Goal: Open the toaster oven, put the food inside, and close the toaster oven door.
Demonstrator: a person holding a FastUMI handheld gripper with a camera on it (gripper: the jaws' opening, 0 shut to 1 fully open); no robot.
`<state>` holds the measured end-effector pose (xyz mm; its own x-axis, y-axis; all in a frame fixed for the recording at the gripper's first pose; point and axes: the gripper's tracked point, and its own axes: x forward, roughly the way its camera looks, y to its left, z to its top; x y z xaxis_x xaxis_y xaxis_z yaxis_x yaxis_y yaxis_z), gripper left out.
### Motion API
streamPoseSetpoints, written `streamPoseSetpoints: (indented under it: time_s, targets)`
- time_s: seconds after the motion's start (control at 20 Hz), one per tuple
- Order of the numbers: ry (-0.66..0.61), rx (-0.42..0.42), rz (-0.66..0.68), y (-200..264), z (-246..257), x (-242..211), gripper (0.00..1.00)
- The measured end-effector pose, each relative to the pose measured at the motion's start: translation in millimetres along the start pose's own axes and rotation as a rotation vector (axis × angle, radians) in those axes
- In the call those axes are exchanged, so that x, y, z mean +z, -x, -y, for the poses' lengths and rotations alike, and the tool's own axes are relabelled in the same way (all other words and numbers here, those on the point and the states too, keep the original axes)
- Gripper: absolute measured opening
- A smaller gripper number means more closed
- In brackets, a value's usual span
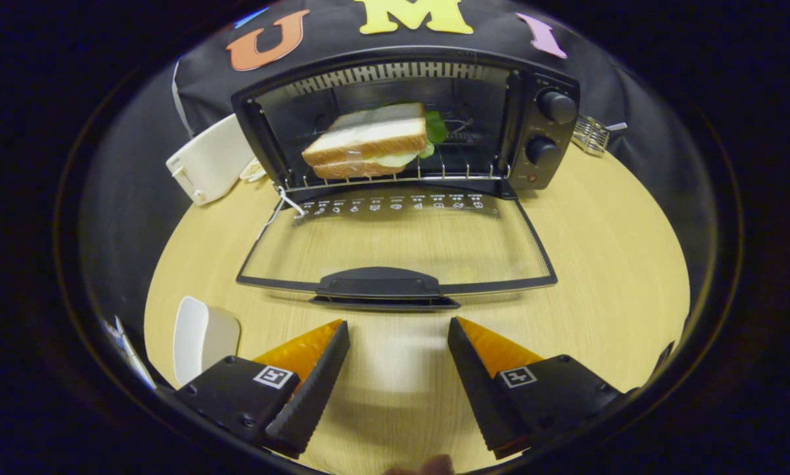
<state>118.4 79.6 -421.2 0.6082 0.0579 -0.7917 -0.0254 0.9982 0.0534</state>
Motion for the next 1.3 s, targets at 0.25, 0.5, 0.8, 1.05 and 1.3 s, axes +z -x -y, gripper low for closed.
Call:
streamPoseSetpoints:
  time_s: [0.25,0.5,0.8,1.05,1.3]
  targets:
    - [-0.004,-0.028,0.025,-6.1,2.2,4.9,0.98]
    - [-0.021,-0.017,0.044,16.9,0.6,14.0,0.98]
    - [-0.001,-0.007,0.174,56.3,-3.3,55.0,0.98]
    - [0.009,-0.015,0.260,77.5,-3.3,95.3,0.98]
    - [-0.008,-0.039,0.333,102.5,2.0,130.9,0.98]
